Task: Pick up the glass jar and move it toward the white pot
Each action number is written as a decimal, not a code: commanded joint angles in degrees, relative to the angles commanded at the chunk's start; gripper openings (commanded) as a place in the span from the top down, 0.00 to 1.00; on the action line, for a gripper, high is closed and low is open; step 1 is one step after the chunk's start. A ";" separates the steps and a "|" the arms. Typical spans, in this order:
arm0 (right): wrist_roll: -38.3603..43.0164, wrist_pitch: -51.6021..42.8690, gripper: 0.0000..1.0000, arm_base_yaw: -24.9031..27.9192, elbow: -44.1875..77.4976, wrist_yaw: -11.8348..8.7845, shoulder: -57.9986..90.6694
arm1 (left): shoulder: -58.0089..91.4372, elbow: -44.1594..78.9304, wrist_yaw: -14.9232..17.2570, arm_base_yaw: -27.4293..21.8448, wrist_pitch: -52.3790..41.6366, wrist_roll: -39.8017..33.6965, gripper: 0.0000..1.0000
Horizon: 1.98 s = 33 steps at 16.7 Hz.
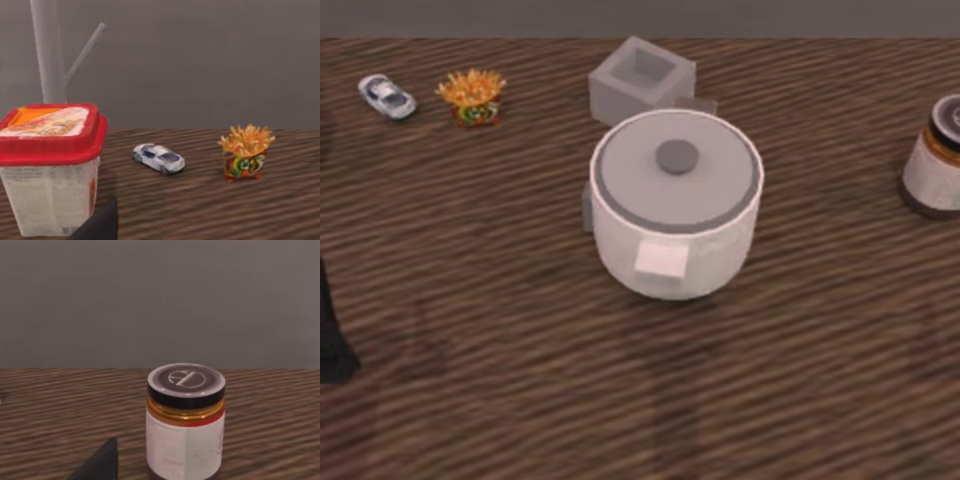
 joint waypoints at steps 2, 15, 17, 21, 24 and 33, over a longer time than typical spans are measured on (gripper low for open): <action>0.00 0.00 0.00 0.00 0.00 0.00 0.00 | 0.00 0.00 0.00 0.00 0.00 0.00 0.00; -1.48 -32.33 0.00 -2.52 42.75 1.75 42.76 | 0.00 0.00 0.00 0.00 0.00 0.00 0.00; -2.26 -39.88 0.00 -2.85 54.37 2.06 54.00 | 0.00 0.00 0.00 0.00 0.00 0.00 0.00; -4.28 -54.90 0.00 -3.02 79.17 2.31 77.65 | 0.00 0.00 0.00 0.00 0.00 0.00 0.00; -6.09 -65.61 0.00 -2.72 97.90 2.19 95.43 | 0.00 0.00 0.00 0.00 0.00 0.00 0.00; -11.49 -89.03 0.00 -0.39 141.97 0.83 138.64 | 0.00 0.00 0.00 0.00 0.00 0.00 0.00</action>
